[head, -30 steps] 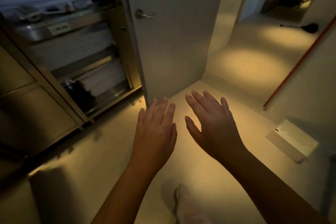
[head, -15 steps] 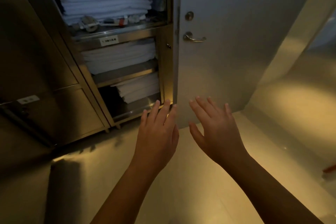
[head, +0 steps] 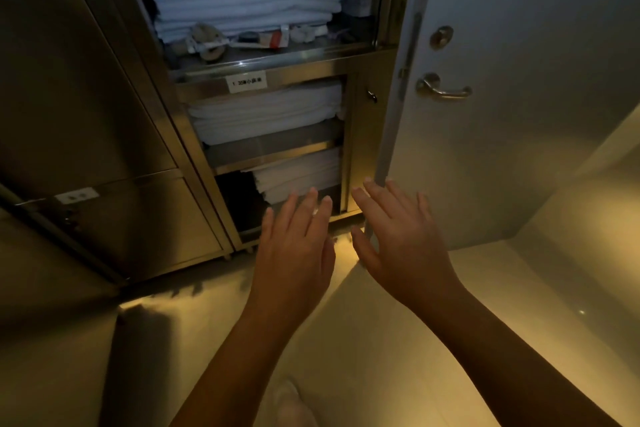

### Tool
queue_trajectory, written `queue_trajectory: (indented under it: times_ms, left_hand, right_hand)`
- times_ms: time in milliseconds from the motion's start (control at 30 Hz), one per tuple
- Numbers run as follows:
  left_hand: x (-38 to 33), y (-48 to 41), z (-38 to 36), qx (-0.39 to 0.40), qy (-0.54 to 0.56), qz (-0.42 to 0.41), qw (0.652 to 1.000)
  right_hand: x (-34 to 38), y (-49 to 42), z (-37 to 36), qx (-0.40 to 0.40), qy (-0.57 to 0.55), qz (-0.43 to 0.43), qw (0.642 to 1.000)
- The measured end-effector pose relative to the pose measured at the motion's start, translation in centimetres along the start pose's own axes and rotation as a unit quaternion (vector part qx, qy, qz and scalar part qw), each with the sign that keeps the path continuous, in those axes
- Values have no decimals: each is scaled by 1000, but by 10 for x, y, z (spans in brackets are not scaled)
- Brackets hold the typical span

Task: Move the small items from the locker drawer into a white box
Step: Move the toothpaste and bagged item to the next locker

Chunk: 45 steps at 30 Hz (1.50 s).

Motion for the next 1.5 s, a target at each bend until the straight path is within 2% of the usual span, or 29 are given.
queue_trajectory:
  times_ms: [367,700,867,1200,1367,1500]
  left_hand:
    - [138,-119,-5,7,14,-14,1000]
    - [206,-181,-32,5,29,11,999]
    - [229,-222,-55,21,19,27,999]
    - [255,-355,-106,0,-22,52,998]
    - [272,-407,-122,-11,-38,97,994]
    - [287,-425,-134,13,-59,126,990]
  right_hand:
    - [34,-163,-78,-23,16,-4,1000]
    - [34,-251,-137,26,6,2,1000]
    - [18,-298,-163,39,-11,7,999]
    - [-60,-422,-200,45,-22,30,998]
    - [-84,-480,-216,54,-15,54,997]
    - [-93,-508,-234,70,-24,78,994]
Point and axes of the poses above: each hand's wrist, its own y-axis away from the middle knuckle, its own z-axis out of the back of the hand, x = y × z, the point moved 2 cm from there along -y, towards the middle knuckle, and after that the axes turned 5 degrees about -y, right-handed, at the moved point
